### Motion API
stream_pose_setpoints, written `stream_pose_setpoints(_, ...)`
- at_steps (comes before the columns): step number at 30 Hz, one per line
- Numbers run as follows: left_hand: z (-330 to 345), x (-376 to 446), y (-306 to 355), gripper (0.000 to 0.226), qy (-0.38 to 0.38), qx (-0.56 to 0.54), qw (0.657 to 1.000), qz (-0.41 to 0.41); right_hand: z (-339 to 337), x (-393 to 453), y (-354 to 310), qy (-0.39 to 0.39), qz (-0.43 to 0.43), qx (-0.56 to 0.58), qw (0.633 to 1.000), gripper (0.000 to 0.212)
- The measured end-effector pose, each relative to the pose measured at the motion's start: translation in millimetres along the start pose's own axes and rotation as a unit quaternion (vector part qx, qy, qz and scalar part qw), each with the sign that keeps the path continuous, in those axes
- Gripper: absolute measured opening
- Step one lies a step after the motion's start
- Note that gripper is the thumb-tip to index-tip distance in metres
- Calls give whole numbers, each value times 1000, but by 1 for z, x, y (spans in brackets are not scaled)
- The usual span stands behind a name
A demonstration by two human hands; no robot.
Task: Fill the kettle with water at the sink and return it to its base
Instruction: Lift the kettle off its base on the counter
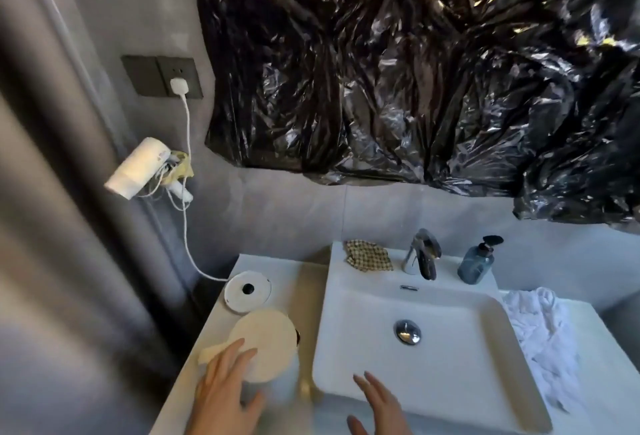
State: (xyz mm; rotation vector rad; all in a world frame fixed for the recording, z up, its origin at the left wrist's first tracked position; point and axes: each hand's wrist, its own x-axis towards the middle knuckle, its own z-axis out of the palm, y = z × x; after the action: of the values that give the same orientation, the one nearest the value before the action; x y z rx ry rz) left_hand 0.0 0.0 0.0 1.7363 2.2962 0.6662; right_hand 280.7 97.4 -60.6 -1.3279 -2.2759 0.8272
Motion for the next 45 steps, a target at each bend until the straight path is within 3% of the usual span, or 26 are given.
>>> stream_pose_setpoints(2,-6,3,-12,71,0,12,998,-58,-8,16,-28,-66,41,6,997,67)
stream_pose_setpoints(3,-10,1,-16,75,-18,20,999,-47,-7,18,-40,-105,51,23,993,68)
stream_pose_setpoints(6,-27,9,-31,88,-58,46,995,-68,9,27,-58,-113,51,36,992,66)
stream_pose_setpoints(14,-35,43,-49,114,-116,32,992,-29,34,58,-94,-135,80,67,985,62)
stream_pose_setpoints(17,-34,62,-47,107,-156,-30,986,-48,42,62,-105,-132,107,90,981,63)
stream_pose_setpoints(21,-30,82,-70,99,-193,-109,963,-152,54,64,-108,-113,134,123,977,64)
stream_pose_setpoints(29,-22,100,-70,91,-230,-115,937,-236,61,56,-112,-106,168,154,968,63)
stream_pose_setpoints(38,-34,86,-78,85,-204,-166,941,-213,56,50,-114,-118,182,182,959,61)
stream_pose_setpoints(45,-47,65,-105,45,-251,-257,915,-183,53,54,-114,-108,187,208,954,59)
